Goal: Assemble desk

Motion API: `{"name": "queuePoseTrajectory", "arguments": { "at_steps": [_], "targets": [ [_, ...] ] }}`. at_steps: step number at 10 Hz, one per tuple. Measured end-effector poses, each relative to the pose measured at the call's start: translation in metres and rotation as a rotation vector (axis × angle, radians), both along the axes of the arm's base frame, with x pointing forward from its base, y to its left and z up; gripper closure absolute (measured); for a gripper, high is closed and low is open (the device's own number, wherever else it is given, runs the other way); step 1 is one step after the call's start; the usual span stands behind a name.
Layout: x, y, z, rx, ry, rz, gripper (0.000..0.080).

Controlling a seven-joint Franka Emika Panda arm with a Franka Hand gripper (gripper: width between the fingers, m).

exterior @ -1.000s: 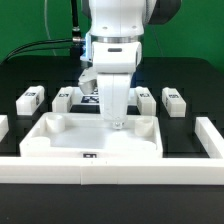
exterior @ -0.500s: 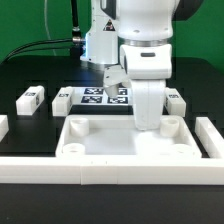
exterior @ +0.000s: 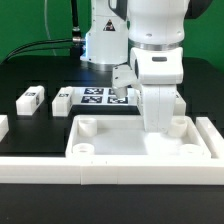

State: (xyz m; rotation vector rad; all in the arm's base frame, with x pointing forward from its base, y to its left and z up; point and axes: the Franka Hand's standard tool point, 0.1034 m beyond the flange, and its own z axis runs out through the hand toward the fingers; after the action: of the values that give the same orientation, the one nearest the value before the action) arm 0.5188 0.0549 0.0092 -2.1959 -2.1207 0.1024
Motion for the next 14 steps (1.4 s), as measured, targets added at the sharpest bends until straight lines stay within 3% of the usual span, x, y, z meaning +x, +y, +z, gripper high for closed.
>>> {"name": "queuePoseTrajectory", "arguments": {
  "at_steps": [2,4,5,6,7,12,14],
  "targets": [
    [0.0,-0.001,0.0,0.0,0.0,-0.001,0.0738],
    [0.0,-0.001,0.0,0.0,0.0,-0.002,0.0447],
    [-0.001,-0.002,0.0,-0.001,-0.001,-0.008,0.0447],
    [-0.004,-0.002,0.005,-0.006,-0.01,-0.044,0.0264],
    [-0.01,-0.001,0.012,-0.01,-0.029,-0.09,0.0186],
    [-0.046,0.025,0.049,-0.038,-0.085,-0.373,0.015],
    [-0.061,0.045,0.048,-0.046,-0.088,-0.469,0.015]
  ]
}}
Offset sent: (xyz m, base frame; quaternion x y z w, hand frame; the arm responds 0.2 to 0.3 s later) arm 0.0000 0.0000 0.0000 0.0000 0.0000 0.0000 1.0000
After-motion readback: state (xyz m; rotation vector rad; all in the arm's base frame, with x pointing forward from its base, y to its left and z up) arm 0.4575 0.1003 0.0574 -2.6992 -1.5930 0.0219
